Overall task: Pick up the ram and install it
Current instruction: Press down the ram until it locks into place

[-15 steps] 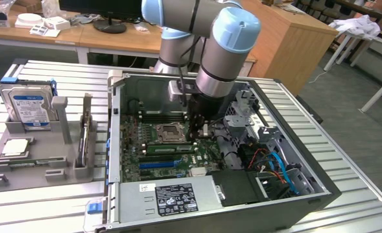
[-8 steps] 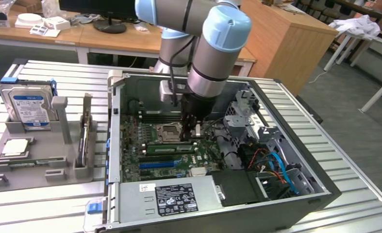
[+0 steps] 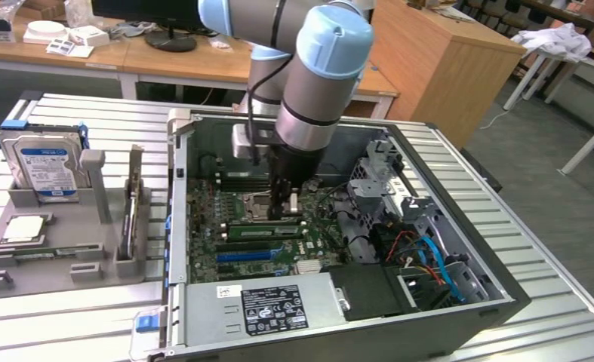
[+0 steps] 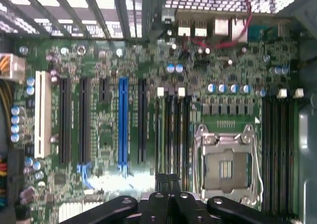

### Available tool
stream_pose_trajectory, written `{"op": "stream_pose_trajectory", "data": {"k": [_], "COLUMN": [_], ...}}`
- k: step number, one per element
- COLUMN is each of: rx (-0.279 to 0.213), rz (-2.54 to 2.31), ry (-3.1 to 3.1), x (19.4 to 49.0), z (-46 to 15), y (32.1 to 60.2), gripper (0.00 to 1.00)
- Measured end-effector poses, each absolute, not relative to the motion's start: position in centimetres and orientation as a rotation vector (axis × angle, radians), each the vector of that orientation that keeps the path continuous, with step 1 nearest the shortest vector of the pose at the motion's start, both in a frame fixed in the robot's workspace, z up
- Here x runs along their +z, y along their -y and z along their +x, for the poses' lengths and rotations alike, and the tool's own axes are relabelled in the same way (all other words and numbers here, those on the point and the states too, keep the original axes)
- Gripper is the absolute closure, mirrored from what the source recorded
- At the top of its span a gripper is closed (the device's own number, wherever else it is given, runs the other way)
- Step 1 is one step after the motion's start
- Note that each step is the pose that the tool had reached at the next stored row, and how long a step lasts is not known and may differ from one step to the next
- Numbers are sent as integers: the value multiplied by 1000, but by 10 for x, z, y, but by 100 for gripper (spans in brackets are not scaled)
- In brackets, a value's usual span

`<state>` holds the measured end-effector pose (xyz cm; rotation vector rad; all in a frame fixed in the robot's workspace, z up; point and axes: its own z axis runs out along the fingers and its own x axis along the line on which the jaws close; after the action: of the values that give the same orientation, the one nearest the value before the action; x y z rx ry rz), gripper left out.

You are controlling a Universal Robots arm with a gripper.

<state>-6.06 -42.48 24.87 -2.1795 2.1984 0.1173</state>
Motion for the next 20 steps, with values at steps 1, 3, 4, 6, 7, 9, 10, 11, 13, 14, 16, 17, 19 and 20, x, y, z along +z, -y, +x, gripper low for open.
{"op": "stream_pose_trajectory", "data": {"k": [1,3,4,6,7,9,10,11,13,14,16,17,19,20], "rx": [117,117,117,117,117,117,117,117,117,117,117,117,117,117], "rz": [-2180,-2179,-2180,-2179,-2179,-2179,-2179,-2179,-2179,-2179,-2179,-2179,-2179,-2179], "ry": [-2198,-2198,-2198,-2198,-2198,-2198,-2198,-2198,-2198,-2198,-2198,-2198,-2198,-2198], "x": [249,249,249,249,248,248,248,248,248,248,248,248,248,248], "z": [-63,-69,-71,-79,-81,-85,-85,-85,-85,-86,-87,-88,-88,-88], "y": [425,425,425,425,425,425,425,425,425,425,425,425,425,425], "gripper": [89,89,89,89,89,89,89,89,89,89,89,89,89,89]}}
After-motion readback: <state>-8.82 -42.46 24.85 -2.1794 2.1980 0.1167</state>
